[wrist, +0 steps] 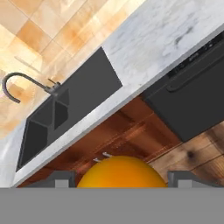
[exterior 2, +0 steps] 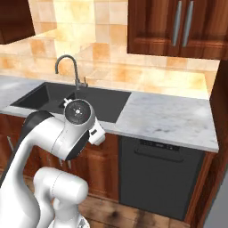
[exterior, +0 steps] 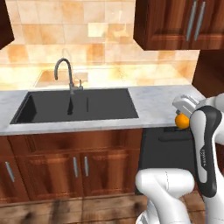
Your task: Pick the banana and orange from the fridge and place them inside the tupperware on the counter.
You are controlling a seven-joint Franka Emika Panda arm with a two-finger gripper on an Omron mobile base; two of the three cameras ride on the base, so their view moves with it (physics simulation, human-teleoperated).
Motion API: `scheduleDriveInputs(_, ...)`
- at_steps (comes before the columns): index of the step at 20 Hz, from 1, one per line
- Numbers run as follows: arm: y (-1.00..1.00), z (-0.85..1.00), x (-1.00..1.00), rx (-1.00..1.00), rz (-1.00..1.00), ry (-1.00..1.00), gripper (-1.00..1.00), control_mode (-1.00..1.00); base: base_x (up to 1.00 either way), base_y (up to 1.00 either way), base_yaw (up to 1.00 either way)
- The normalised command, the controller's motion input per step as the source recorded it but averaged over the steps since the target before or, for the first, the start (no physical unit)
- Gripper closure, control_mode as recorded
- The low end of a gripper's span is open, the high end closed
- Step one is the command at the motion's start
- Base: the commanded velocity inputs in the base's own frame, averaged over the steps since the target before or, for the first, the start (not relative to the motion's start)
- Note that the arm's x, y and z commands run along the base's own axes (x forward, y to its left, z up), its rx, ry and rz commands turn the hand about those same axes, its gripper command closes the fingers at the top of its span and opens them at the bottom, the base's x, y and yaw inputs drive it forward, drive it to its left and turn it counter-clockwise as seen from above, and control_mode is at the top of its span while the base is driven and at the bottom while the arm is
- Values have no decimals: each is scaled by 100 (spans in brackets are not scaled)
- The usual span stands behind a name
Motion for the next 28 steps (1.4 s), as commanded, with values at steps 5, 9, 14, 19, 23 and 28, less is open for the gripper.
scheduleDriveInputs(5,0,0,0,0,0,0,100,100,10,100,3)
scheduleDriveInputs(9,0,0,0,0,0,0,100,100,24,100,2)
scheduleDriveInputs(14,0,0,0,0,0,0,100,100,38,100,0)
scheduleDriveInputs(19,0,0,0,0,0,0,100,100,51,100,0)
scheduleDriveInputs(23,0,0,0,0,0,0,100,100,61,100,0)
scheduleDriveInputs(28,0,0,0,0,0,0,100,100,73,100,0)
